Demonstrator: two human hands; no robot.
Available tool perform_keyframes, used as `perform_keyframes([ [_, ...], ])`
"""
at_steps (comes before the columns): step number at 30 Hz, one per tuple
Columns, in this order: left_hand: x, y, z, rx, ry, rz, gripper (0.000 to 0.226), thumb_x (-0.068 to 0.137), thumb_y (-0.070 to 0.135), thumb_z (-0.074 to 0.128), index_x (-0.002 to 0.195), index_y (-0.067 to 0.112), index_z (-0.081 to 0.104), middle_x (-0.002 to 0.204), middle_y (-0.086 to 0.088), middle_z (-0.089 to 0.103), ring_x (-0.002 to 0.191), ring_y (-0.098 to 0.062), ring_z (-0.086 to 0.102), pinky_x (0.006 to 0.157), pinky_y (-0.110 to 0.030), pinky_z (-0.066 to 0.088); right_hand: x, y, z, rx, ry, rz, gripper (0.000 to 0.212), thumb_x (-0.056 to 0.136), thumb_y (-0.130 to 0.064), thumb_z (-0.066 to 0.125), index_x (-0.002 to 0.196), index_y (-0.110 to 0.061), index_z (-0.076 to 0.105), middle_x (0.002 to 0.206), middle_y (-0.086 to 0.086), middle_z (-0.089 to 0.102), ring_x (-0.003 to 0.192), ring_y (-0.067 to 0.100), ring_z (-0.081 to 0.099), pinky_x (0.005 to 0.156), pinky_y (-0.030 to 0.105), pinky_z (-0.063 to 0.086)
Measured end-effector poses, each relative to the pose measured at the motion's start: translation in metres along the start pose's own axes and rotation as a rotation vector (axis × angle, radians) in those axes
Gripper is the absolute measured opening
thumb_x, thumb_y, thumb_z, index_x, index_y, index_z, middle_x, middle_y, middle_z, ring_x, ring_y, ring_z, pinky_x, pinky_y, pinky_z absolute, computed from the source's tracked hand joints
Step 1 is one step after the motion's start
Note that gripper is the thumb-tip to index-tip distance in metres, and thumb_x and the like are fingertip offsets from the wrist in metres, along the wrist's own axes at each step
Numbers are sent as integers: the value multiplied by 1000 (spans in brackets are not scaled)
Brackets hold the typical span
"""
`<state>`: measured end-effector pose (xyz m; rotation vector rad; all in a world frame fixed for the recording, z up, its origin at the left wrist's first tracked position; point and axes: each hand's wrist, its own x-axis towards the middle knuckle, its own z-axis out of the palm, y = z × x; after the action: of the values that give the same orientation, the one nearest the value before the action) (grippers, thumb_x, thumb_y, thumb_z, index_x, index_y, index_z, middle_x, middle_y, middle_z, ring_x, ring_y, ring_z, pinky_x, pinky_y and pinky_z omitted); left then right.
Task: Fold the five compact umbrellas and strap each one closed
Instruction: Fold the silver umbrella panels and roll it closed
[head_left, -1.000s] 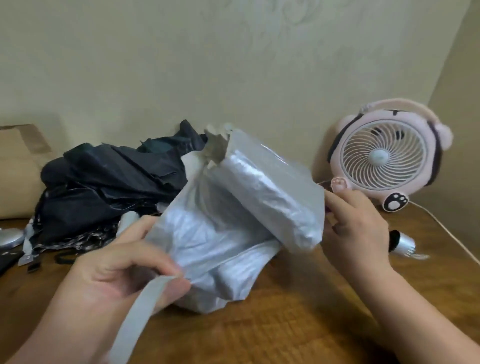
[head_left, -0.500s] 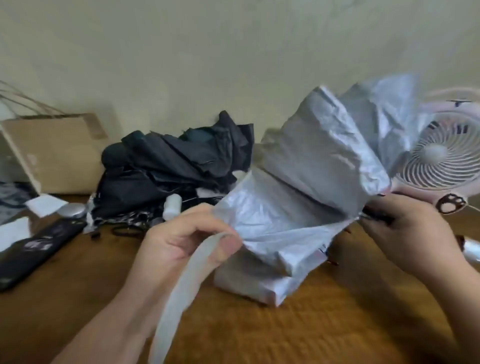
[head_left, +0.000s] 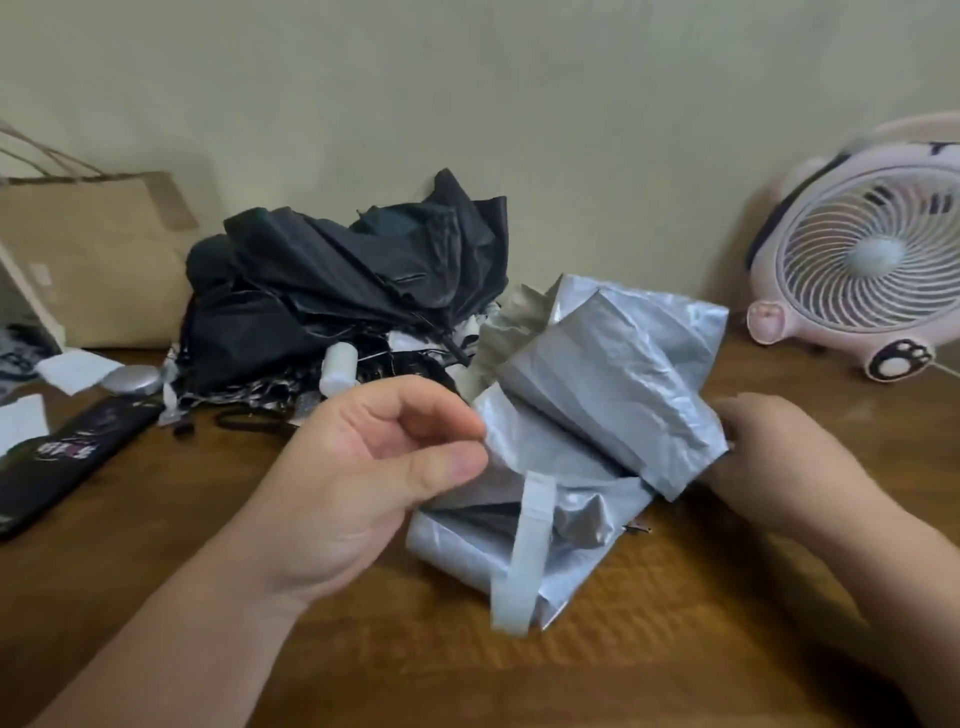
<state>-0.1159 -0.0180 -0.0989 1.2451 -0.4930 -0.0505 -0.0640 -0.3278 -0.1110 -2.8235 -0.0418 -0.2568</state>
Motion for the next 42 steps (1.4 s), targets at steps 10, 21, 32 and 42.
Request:
perform_keyframes([
  [10,-5,9,9,300,-171,-282,62,85,8,80,135,31,52,107,-24,74,104,-39,72,96,-52,57,-76,-36,-22,909,-502,17,27,80,-36,83,94,-14,80,94,12,77,79,18,66,72,30,49],
  [21,-6,-3,20,198,78,-95,31,81,14,72,107,30,76,96,-18,77,95,-34,74,85,-36,61,-5,-1,-14,294,119,-196,37,77,-34,75,104,-43,50,95,-17,62,85,1,58,70,27,45],
  [32,-14,-6,35,825,-184,-69,39,76,27,90,98,55,74,96,23,71,89,-5,71,77,-22,57,19,15,2,568,-340,92,32,85,-36,68,116,-33,59,90,11,72,59,19,61,53,31,45],
  [42,79,36,80,671,40,270,2,79,25,84,79,26,81,80,13,77,80,-1,71,74,-10,49,63,-2,-70,679,-253,122,29,88,-52,60,68,-32,66,62,-2,49,49,14,36,49,25,23],
])
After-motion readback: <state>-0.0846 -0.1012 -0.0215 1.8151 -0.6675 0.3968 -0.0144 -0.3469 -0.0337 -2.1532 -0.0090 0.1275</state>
